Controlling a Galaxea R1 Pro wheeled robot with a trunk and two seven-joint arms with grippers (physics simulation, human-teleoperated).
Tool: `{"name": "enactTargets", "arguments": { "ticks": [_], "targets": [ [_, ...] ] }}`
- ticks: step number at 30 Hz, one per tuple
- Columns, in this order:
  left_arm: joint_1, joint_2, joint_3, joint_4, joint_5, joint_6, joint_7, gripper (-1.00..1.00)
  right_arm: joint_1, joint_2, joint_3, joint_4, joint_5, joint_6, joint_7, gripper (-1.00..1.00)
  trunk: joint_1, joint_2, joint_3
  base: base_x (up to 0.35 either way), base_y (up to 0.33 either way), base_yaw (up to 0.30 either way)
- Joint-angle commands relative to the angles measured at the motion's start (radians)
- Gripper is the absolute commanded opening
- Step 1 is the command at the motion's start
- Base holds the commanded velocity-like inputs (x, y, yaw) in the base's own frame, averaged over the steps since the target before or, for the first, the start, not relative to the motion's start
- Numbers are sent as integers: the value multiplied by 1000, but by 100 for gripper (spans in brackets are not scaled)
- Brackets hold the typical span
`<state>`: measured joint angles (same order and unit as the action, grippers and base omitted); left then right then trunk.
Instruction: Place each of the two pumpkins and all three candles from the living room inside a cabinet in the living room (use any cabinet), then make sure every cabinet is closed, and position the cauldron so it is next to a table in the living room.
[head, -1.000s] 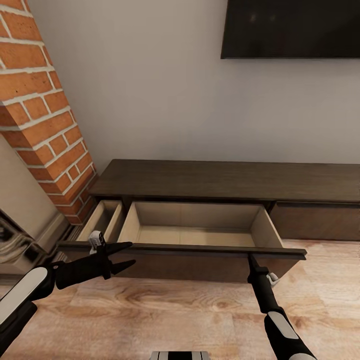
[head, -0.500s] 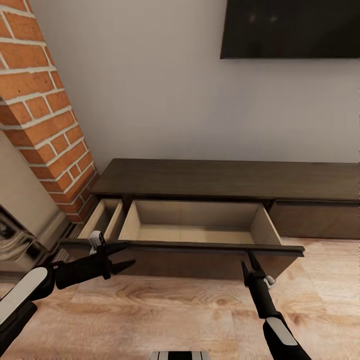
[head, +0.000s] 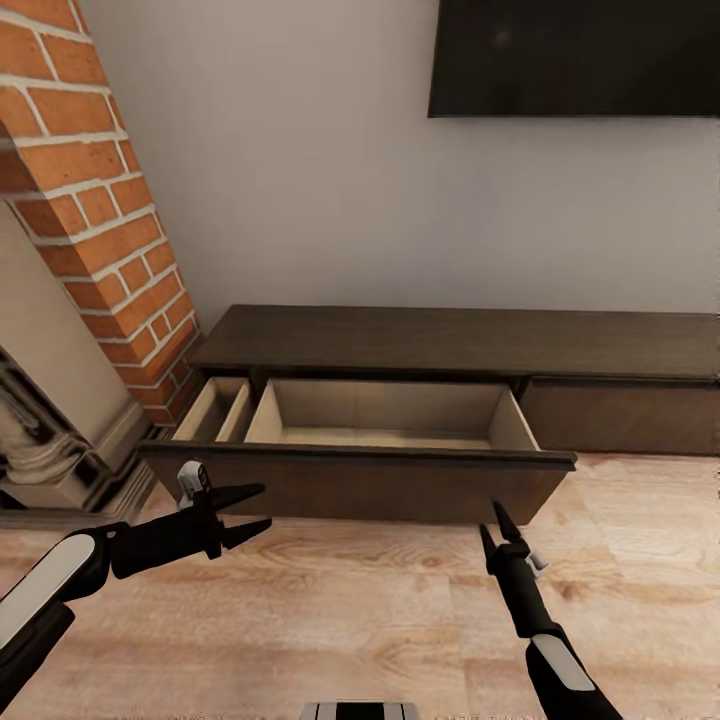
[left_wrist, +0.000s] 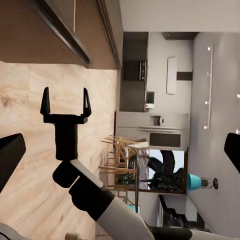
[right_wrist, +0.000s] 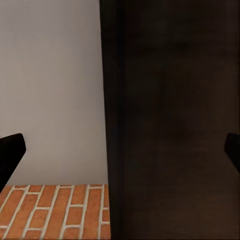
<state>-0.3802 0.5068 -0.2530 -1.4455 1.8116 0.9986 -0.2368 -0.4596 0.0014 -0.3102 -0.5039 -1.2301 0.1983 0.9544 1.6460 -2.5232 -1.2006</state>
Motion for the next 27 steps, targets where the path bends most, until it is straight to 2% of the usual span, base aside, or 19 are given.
{"name": "enactTargets", "arguments": {
  "ticks": [1,9,11,19,22,24,25,27],
  "targets": [
    [-1,1,-2,1,-8,0,-10,100,-1,0,-1,1,-8,19,3,100,-1,0,-1,-131,-60,0],
    [0,1,-7,-3,-8,0,-10,100,-1,-1,0,2,-4,53,0,100,-1,0,-1,-28,-13,0],
    [0,1,-8,-9,-7,0,-10,100,-1,-2,0,2,-2,79,-4,100,-1,0,7,-2,-1,0],
    [-1,2,-30,-11,-8,0,-8,100,6,-8,-1,14,16,181,-107,100,-5,2,38,0,0,0],
    [-1,6,-45,-10,-9,-1,-6,100,10,-21,-2,72,70,228,-127,100,-6,3,50,0,0,0],
    [-1,9,-53,-8,-9,-1,-6,100,11,-52,-2,131,125,278,-131,100,-7,3,57,0,0,0],
    [0,12,-55,-6,-9,-1,-5,100,11,-75,-2,176,171,314,-133,100,-8,3,61,-36,0,0],
    [0,13,-58,0,-11,0,-4,100,12,-97,-2,233,222,339,-135,100,-9,4,69,-159,0,0]
  ]
}}
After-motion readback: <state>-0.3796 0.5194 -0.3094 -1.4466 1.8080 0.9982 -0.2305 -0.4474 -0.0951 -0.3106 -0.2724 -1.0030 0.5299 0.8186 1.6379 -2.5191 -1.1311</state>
